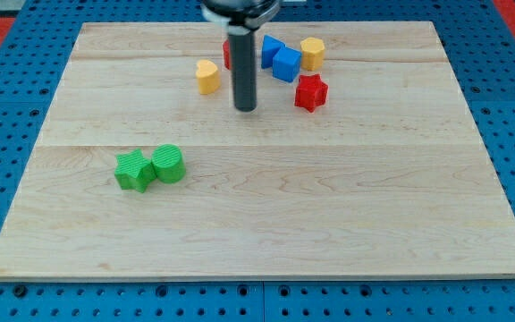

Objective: Push the red star slightly down

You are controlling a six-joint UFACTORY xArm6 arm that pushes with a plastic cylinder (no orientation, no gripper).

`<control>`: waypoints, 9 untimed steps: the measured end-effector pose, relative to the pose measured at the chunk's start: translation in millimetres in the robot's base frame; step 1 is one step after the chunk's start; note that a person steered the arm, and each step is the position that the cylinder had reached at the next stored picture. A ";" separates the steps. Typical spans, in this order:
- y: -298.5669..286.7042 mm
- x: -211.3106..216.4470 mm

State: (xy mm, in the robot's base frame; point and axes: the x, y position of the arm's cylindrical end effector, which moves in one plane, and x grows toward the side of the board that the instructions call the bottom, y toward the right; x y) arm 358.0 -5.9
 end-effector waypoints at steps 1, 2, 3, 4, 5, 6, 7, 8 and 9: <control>30.7 -26.3; 55.6 -42.1; 80.2 -43.4; 81.8 -26.4; 83.5 0.7; 85.3 21.6; 120.6 51.9; 145.9 71.7; 126.0 72.6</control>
